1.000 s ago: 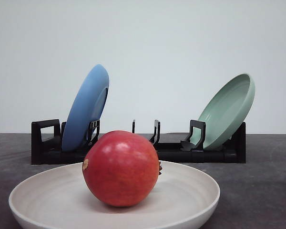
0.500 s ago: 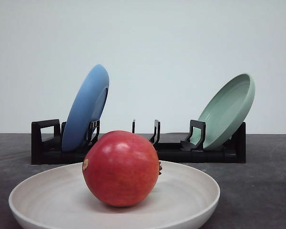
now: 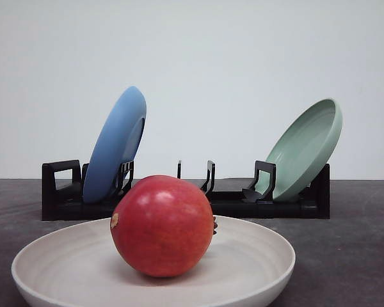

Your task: Place pomegranate in white plate

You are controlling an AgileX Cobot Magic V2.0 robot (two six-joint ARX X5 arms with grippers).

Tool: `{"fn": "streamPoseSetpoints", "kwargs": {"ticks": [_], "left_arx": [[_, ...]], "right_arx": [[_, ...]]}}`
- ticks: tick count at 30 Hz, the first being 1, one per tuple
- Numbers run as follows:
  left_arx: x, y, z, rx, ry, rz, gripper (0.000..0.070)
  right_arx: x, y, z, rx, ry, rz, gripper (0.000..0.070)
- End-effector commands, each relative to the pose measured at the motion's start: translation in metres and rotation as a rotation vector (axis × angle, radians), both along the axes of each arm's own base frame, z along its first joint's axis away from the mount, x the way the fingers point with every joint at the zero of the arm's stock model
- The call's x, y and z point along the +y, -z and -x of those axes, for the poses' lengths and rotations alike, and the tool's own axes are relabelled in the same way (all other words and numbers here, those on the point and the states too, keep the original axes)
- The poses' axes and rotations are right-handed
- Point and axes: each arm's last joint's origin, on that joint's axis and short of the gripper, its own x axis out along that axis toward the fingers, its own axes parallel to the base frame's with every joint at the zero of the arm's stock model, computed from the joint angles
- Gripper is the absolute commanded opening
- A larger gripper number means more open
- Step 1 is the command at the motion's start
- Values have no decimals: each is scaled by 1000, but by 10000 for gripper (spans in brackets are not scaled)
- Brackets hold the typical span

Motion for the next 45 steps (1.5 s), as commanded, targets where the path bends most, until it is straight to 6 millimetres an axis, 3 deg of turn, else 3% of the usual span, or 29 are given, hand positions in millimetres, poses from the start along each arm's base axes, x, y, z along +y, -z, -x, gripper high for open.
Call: {"fn": "streamPoseSetpoints", "kwargs": {"ticks": [1, 9, 18, 25, 45], "left_arx": [[0, 4, 0, 11, -2, 3, 0], [0, 4, 0, 11, -2, 3, 0], [0, 4, 0, 11, -1, 3, 0], [0, 4, 0, 11, -2, 2, 0], [0, 4, 0, 11, -2, 3, 0]], "right_arx": [[-4, 12, -9, -75, 90, 77, 3], [-25, 87, -36, -255, 422, 72, 3], [-27, 148, -41, -207, 434, 72, 3], [-30, 160, -38, -95, 446, 100, 3], [-32, 158, -39, -115, 464, 83, 3]]}}
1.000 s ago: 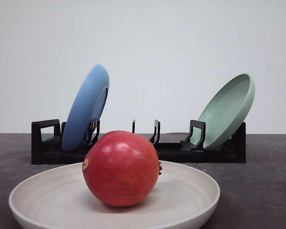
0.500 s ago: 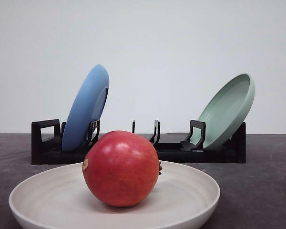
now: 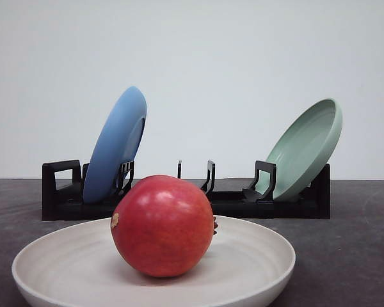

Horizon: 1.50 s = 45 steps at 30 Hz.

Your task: Place pomegranate in white plate

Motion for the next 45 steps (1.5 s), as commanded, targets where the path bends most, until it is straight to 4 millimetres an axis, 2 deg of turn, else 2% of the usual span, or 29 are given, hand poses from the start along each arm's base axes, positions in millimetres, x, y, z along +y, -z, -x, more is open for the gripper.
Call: {"fn": "streamPoseSetpoints", "kwargs": {"ticks": [1, 45], "left_arx": [[0, 4, 0, 11, -1, 0, 0], [0, 4, 0, 11, -1, 0, 0]], "right_arx": [[0, 0, 0, -9, 2, -9, 3], [0, 0, 0, -9, 2, -9, 3]]}}
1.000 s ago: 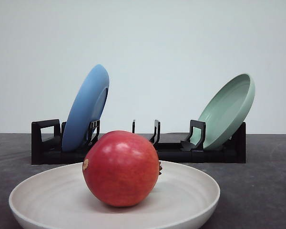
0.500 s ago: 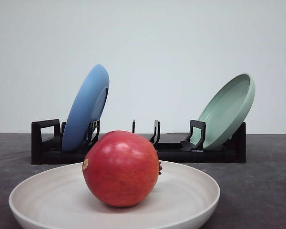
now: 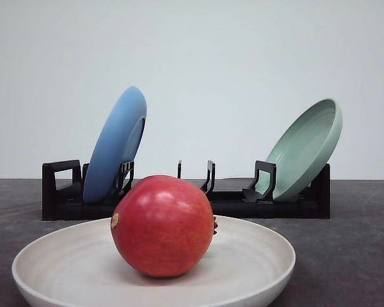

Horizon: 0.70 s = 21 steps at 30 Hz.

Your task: Place pomegranate in white plate

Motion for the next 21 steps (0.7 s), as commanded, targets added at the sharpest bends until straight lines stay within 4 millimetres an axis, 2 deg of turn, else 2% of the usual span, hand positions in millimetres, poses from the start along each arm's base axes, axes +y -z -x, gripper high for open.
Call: {"fn": "streamPoseSetpoints", "kwargs": {"ticks": [1, 21], "left_arx": [[0, 4, 0, 11, -1, 0, 0], [0, 4, 0, 11, -1, 0, 0]], "right_arx": [[0, 0, 0, -9, 2, -9, 3], [0, 0, 0, -9, 2, -9, 3]]}}
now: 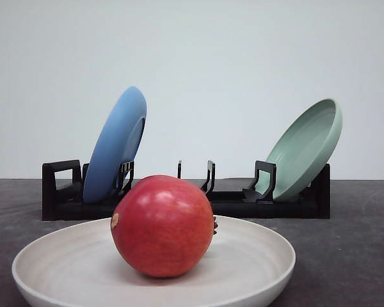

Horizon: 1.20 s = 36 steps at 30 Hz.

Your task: Place pomegranate in white plate

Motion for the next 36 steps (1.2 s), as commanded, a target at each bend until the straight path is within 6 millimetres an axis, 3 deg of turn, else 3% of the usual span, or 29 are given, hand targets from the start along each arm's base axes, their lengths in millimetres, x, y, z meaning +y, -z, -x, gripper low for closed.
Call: {"fn": "streamPoseSetpoints", "kwargs": {"ticks": [1, 36], "left_arx": [[0, 4, 0, 11, -1, 0, 0], [0, 4, 0, 11, -1, 0, 0]], "right_arx": [[0, 0, 0, -8, 2, -9, 3], [0, 0, 0, -9, 2, -9, 3]]}}
